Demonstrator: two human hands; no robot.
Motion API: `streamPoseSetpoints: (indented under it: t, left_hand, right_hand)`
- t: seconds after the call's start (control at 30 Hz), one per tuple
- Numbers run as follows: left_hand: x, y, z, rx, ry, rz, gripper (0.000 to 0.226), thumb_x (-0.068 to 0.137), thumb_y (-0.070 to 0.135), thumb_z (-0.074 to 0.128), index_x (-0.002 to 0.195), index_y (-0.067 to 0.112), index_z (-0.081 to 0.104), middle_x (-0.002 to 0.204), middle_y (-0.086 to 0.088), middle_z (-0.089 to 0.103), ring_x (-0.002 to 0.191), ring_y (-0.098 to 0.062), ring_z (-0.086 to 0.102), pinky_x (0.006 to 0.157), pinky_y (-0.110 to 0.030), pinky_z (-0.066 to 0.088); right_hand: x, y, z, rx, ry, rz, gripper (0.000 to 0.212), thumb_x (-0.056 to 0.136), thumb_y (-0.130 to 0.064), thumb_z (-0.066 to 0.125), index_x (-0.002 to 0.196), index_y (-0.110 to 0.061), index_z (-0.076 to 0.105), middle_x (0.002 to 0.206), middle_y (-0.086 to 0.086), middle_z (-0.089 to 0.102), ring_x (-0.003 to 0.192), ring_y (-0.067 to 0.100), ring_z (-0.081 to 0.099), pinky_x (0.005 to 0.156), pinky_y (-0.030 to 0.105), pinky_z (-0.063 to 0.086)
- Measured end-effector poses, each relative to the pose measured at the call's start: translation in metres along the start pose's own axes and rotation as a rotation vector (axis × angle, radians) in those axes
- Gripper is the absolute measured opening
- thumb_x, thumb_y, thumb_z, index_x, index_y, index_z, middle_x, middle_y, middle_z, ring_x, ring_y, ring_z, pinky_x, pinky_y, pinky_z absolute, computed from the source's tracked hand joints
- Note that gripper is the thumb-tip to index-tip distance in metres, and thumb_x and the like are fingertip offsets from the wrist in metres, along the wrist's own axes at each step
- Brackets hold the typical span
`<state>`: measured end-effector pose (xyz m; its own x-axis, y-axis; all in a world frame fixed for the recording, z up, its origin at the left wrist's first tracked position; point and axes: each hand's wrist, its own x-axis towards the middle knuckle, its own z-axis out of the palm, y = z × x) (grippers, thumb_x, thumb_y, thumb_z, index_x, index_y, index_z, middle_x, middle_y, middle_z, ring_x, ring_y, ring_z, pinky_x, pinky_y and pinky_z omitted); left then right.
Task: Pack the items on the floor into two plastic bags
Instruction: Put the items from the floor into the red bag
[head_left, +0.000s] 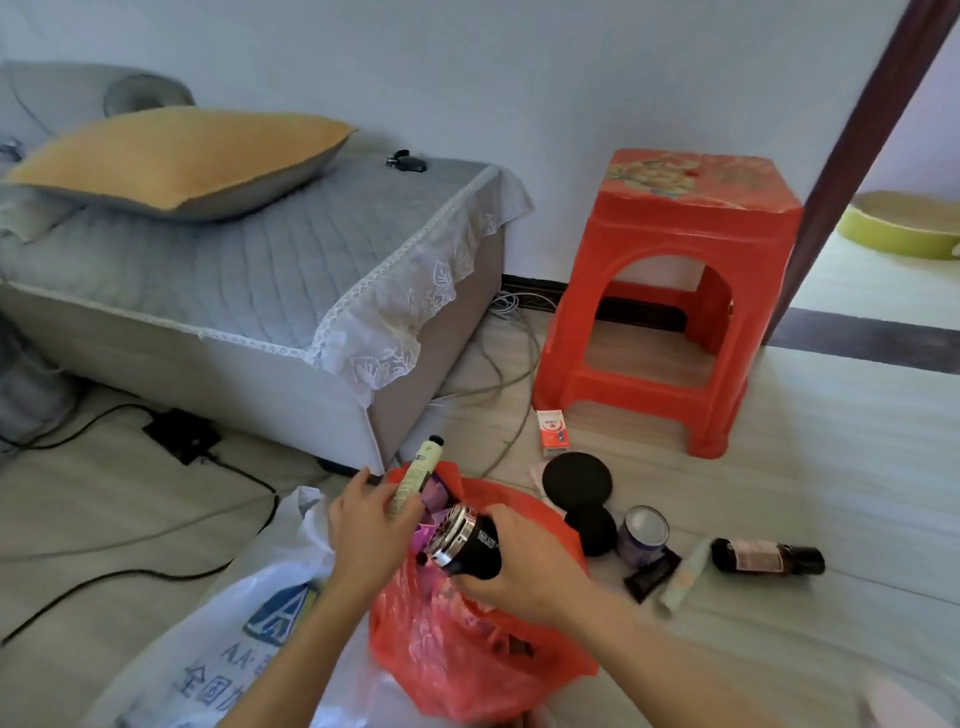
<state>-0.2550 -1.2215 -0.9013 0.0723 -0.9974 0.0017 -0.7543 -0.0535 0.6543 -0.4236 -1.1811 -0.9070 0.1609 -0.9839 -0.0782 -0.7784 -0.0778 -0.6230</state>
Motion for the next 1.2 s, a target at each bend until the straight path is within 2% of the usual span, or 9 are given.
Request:
streamPoseSetpoints:
  t: [0.07, 0.13, 0.27, 0.53, 0.7, 0.77, 0.97, 1.13, 1.2]
  left_hand:
    - [0.006, -0.008, 0.013, -0.114, -0.002, -0.024, 0.028, 0.082, 0.041, 0.048, 0.081, 0.021, 0.067, 0.115, -0.013, 0.055, 0.113, -0.033, 0.049, 0.086, -0.035, 0.040]
    - [0.007, -0.017, 0.027, -0.138, -0.041, 0.019, 0.015, 0.086, 0.026, 0.057, 0.087, 0.017, 0.068, 0.106, -0.007, 0.054, 0.091, -0.023, 0.053, 0.068, -0.024, 0.040]
    - [-0.006, -0.038, 0.042, 0.102, -0.034, 0.077, 0.040, 0.082, 0.039, 0.051, 0.110, 0.015, 0.064, 0.100, -0.005, 0.056, 0.091, -0.025, 0.056, 0.082, -0.040, 0.045]
    - [-0.022, -0.069, 0.034, 0.367, 0.007, 0.117, 0.022, 0.066, 0.023, 0.081, 0.085, 0.017, 0.073, 0.074, -0.003, 0.055, 0.063, -0.025, 0.057, 0.064, -0.037, 0.046]
    - [-0.029, -0.066, 0.028, 0.186, -0.021, 0.072, 0.014, 0.082, 0.022, 0.068, 0.095, 0.018, 0.070, 0.083, 0.005, 0.044, 0.072, -0.016, 0.049, 0.074, -0.034, 0.046]
    - [-0.033, -0.064, 0.026, 0.041, -0.025, 0.094, 0.012, 0.085, 0.015, 0.062, 0.095, 0.018, 0.068, 0.082, 0.010, 0.044, 0.074, -0.011, 0.051, 0.069, -0.023, 0.043]
    - [-0.043, -0.047, 0.018, -0.268, 0.033, -0.045, 0.040, 0.088, 0.012, 0.058, 0.116, 0.031, 0.039, 0.078, 0.006, 0.056, 0.072, -0.005, 0.057, 0.060, -0.016, 0.039]
    - [-0.038, -0.041, 0.012, -0.124, -0.160, -0.215, 0.013, 0.088, 0.030, 0.059, 0.094, 0.019, 0.061, 0.079, 0.007, 0.061, 0.084, -0.017, 0.061, 0.060, -0.021, 0.041]
    - [-0.035, -0.034, 0.004, -0.219, -0.153, -0.267, 0.015, 0.087, 0.032, 0.059, 0.086, 0.018, 0.064, 0.078, 0.005, 0.063, 0.081, -0.017, 0.061, 0.062, -0.025, 0.044]
  right_hand:
    - [0.003, 0.007, 0.014, 0.044, -0.018, 0.080, 0.045, 0.069, -0.053, 0.062, 0.098, -0.023, 0.046, 0.091, -0.007, 0.054, 0.079, 0.015, 0.054, 0.059, 0.026, 0.038]
    - [0.001, 0.015, 0.028, 0.032, -0.031, 0.137, 0.054, 0.067, -0.063, 0.055, 0.101, -0.023, 0.043, 0.095, -0.006, 0.050, 0.083, 0.018, 0.053, 0.063, 0.028, 0.040]
    - [-0.001, 0.031, 0.039, -0.105, -0.034, 0.179, 0.066, 0.066, -0.068, 0.050, 0.109, -0.020, 0.041, 0.099, -0.005, 0.041, 0.085, 0.016, 0.046, 0.065, 0.028, 0.036]
    - [0.028, 0.027, 0.059, -0.252, -0.030, 0.209, 0.067, 0.078, -0.062, 0.053, 0.119, -0.011, 0.041, 0.122, 0.006, 0.048, 0.114, 0.028, 0.044, 0.093, 0.036, 0.036]
    - [0.035, 0.016, 0.073, -0.168, 0.037, 0.180, 0.058, 0.086, -0.049, 0.053, 0.126, -0.010, 0.041, 0.125, 0.007, 0.046, 0.116, 0.026, 0.040, 0.098, 0.031, 0.029]
    - [0.033, 0.015, 0.074, -0.014, 0.083, 0.194, 0.054, 0.087, -0.044, 0.055, 0.127, -0.011, 0.043, 0.126, 0.006, 0.045, 0.118, 0.023, 0.038, 0.098, 0.028, 0.028]
    - [0.005, 0.029, 0.062, 0.029, 0.084, 0.088, 0.038, 0.090, -0.031, 0.056, 0.123, -0.015, 0.050, 0.119, -0.001, 0.050, 0.114, 0.014, 0.042, 0.094, 0.019, 0.030]
    - [-0.001, 0.030, 0.030, 0.379, 0.325, 0.368, 0.008, 0.085, -0.013, 0.062, 0.091, -0.017, 0.067, 0.086, -0.006, 0.063, 0.079, 0.004, 0.055, 0.069, 0.004, 0.037]
    - [-0.001, 0.028, 0.012, 0.596, 0.341, 0.439, 0.011, 0.085, -0.008, 0.062, 0.080, -0.018, 0.064, 0.080, -0.001, 0.063, 0.075, 0.011, 0.060, 0.075, 0.013, 0.047]
